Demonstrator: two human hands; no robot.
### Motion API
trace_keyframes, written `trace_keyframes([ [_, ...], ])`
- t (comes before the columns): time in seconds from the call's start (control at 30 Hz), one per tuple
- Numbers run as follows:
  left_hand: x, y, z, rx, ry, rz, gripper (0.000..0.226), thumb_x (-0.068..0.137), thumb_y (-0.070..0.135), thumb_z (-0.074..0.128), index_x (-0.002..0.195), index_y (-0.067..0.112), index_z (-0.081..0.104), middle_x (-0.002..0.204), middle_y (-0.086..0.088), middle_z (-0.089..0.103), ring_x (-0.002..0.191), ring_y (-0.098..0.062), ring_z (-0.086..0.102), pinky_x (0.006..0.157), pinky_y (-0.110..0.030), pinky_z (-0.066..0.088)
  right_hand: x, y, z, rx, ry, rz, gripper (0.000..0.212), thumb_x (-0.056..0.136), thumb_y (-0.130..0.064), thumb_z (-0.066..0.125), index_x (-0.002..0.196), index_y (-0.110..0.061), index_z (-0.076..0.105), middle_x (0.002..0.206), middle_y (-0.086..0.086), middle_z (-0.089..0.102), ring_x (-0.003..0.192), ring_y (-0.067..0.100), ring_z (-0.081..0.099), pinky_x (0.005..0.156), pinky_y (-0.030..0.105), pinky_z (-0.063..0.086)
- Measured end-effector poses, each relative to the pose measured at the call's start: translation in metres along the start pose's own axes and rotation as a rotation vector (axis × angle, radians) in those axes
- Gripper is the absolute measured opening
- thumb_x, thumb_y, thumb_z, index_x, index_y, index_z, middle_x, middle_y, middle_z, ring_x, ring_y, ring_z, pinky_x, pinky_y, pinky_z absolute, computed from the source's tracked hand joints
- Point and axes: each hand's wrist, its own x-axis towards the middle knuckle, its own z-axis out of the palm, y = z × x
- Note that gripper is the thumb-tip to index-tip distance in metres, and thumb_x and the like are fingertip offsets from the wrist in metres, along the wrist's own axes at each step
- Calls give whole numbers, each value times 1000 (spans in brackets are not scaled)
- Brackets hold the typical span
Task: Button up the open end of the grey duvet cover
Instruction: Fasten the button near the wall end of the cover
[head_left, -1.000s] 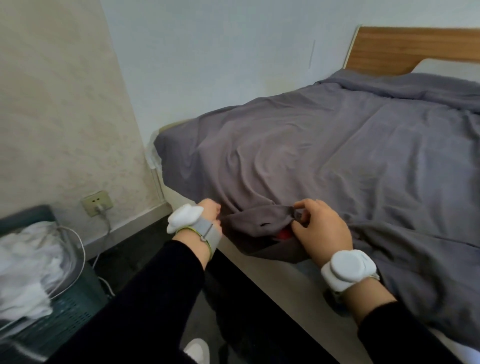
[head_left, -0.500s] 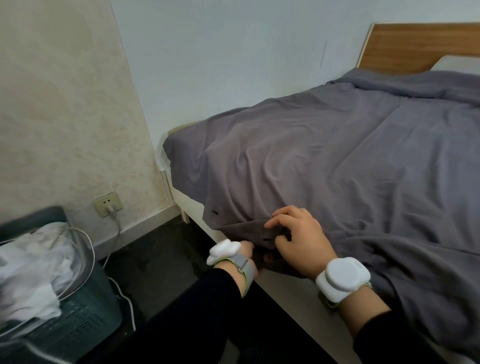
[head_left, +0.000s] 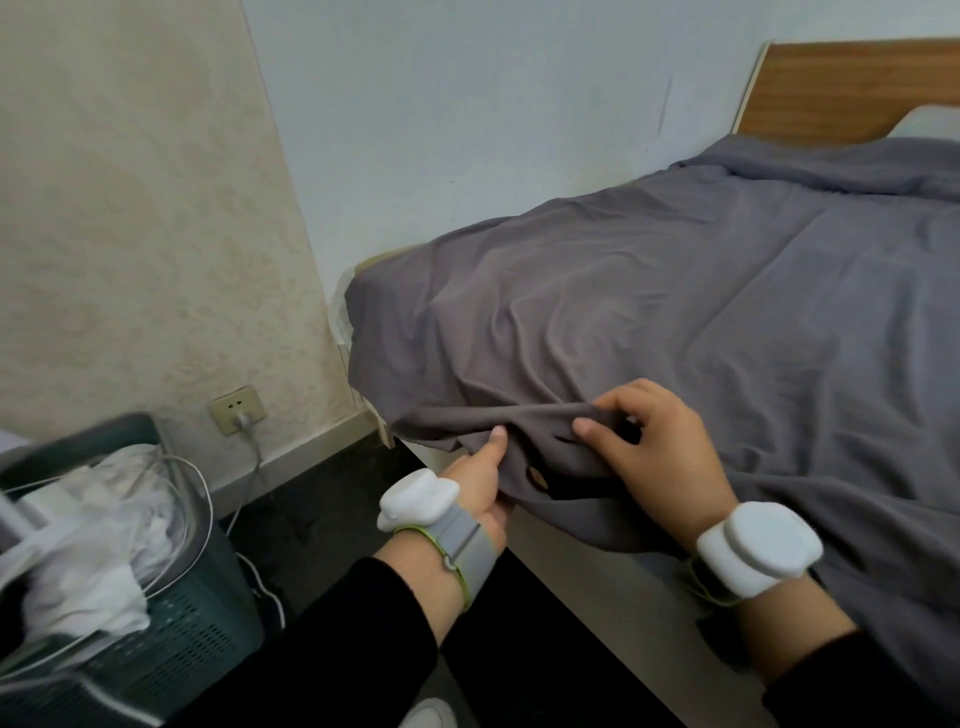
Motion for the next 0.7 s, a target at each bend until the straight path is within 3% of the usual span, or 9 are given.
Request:
trace_keyframes([
  [0.07, -9, 7, 2, 14, -7, 39, 25, 95, 14, 49, 118, 7, 54, 125, -16, 60, 99, -22, 58, 86, -32, 46, 3, -3, -7, 54, 56, 12, 10, 83, -31, 64, 75, -28, 58, 73, -10, 61, 77, 5, 54, 69, 7, 36],
  [0.13, -16, 13, 3, 42, -6, 85, 23, 95, 15, 49, 115, 6, 55, 119, -17, 60, 94, -22, 59, 78, -31, 51, 5, -6, -9, 174, 83, 58, 11, 86, -29, 60, 77, -26, 55, 72, -8, 64, 71, 0, 57, 64, 6, 39],
  [0.23, -25, 18, 7, 93, -19, 111, 23, 96, 18, 46, 112, 4, 56, 111, -18, 61, 85, -22, 62, 60, -29, 57, 6, -11, -6, 316, 38, 125, 7, 88, -24, 59, 81, -23, 57, 75, -1, 70, 74, 11, 65, 71, 22, 48],
  [0.33, -31, 21, 10, 110, -12, 93, 18, 98, 21, 42, 105, 9, 53, 118, -20, 60, 98, -28, 59, 77, -38, 50, 3, -16, -1, 369, -28, 134, 4, 88, -22, 59, 86, -23, 63, 77, -2, 73, 76, 13, 68, 76, 35, 53],
  [0.53, -33, 21, 12, 113, -40, 41, 41, 97, 29, 42, 128, 2, 49, 124, -21, 61, 106, -32, 62, 86, -42, 51, -3, -23, -1, 506, -186, 162, 21, 73, -29, 75, 92, -26, 68, 85, -5, 77, 82, 10, 72, 78, 33, 57],
  [0.7, -38, 15, 11, 151, -208, 60, 36, 84, -2, 60, 119, -6, 54, 115, -21, 66, 87, -20, 67, 76, -26, 58, -1, -18, -3, 457, -122, 164, 8, 75, -16, 74, 81, -20, 70, 76, 1, 75, 70, 8, 67, 68, 26, 55],
])
